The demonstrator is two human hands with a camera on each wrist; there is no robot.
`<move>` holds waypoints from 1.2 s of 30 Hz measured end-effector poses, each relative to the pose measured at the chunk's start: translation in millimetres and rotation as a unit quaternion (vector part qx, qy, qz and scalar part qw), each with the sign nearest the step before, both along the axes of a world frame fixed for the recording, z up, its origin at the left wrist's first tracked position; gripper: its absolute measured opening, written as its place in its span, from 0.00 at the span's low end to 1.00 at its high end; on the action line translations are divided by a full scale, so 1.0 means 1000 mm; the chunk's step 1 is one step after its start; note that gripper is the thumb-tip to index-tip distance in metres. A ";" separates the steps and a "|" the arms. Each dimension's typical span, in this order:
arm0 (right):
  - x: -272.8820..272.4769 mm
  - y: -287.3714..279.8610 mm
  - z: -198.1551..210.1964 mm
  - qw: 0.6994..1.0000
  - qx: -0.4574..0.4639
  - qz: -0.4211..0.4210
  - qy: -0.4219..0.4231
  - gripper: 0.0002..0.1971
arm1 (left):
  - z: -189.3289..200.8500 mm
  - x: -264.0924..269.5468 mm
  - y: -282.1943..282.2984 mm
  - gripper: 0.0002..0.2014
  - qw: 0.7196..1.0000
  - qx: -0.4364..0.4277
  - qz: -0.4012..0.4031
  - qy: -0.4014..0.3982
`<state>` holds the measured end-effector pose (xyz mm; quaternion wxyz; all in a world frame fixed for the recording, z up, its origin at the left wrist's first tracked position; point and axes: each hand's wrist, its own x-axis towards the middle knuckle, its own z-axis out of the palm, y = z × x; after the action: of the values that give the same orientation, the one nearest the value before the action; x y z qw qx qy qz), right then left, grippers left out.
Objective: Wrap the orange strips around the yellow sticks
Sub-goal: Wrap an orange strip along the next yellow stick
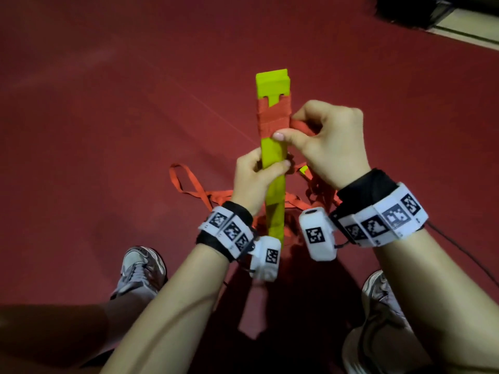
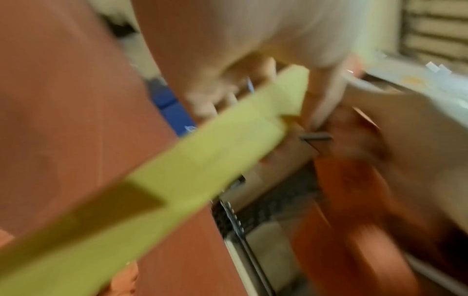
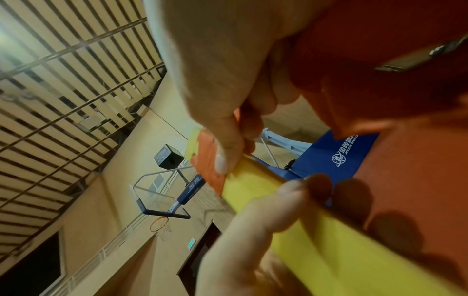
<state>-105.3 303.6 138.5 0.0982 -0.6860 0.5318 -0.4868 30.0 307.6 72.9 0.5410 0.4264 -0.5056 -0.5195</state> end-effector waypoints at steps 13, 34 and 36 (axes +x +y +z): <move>0.026 0.005 -0.011 0.988 0.013 -0.034 0.147 0.12 | -0.017 -0.020 -0.009 0.11 0.992 0.009 0.106 -0.065; -0.023 0.002 0.013 0.981 0.117 0.143 0.061 0.22 | -0.017 -0.005 -0.011 0.21 0.996 0.002 -0.080 -0.036; -0.020 0.002 0.010 0.979 0.126 0.153 0.050 0.14 | -0.010 -0.006 -0.007 0.07 0.991 0.017 -0.131 -0.007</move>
<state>-125.6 305.7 148.3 0.2306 -0.7648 0.4816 -0.3605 24.5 300.2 62.7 0.4578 0.3689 -0.5520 -0.5914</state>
